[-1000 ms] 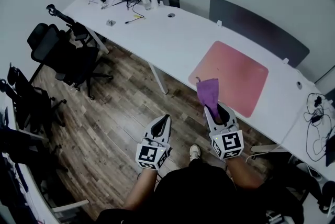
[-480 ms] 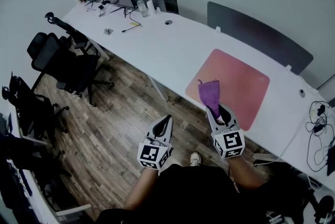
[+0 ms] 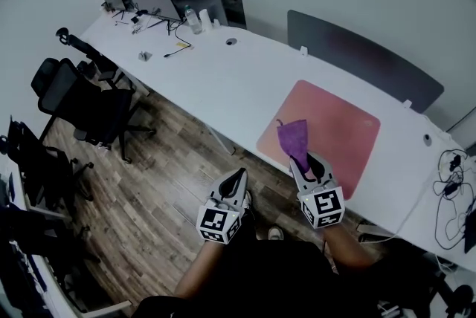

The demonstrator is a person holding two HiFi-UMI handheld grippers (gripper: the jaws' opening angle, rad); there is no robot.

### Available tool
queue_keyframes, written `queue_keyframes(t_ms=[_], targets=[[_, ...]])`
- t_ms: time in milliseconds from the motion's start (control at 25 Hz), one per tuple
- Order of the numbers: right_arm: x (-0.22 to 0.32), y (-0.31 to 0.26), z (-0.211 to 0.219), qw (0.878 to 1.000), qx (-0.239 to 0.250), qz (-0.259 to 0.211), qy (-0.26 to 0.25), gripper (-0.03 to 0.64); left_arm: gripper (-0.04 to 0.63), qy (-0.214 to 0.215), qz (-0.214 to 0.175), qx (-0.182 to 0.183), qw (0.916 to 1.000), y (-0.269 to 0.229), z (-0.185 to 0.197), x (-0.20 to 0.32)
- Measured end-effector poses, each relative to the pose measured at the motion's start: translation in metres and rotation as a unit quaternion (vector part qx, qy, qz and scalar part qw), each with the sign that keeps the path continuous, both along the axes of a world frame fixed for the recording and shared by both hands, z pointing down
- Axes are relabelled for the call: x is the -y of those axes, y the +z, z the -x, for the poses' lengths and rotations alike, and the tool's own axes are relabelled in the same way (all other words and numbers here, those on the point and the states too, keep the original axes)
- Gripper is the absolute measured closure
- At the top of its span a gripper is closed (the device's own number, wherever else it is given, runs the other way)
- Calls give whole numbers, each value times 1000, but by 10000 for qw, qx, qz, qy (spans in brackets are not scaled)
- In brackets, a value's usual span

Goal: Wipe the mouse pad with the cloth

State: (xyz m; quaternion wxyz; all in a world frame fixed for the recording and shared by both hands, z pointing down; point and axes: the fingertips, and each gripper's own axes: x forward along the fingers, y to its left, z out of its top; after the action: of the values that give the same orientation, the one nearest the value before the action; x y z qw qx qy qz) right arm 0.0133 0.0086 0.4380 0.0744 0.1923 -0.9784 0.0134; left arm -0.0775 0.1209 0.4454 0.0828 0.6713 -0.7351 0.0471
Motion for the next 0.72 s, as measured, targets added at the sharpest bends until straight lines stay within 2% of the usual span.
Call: queue_keyframes(t_ms=[200,720], targets=[[24,-6,18,9999,91,-5,89,483,574,304,38,115,9995,-1,14,36],[89,-13,67,9970,-30,76,769,483,574,1159,23,-43,9932,-10,70,124]])
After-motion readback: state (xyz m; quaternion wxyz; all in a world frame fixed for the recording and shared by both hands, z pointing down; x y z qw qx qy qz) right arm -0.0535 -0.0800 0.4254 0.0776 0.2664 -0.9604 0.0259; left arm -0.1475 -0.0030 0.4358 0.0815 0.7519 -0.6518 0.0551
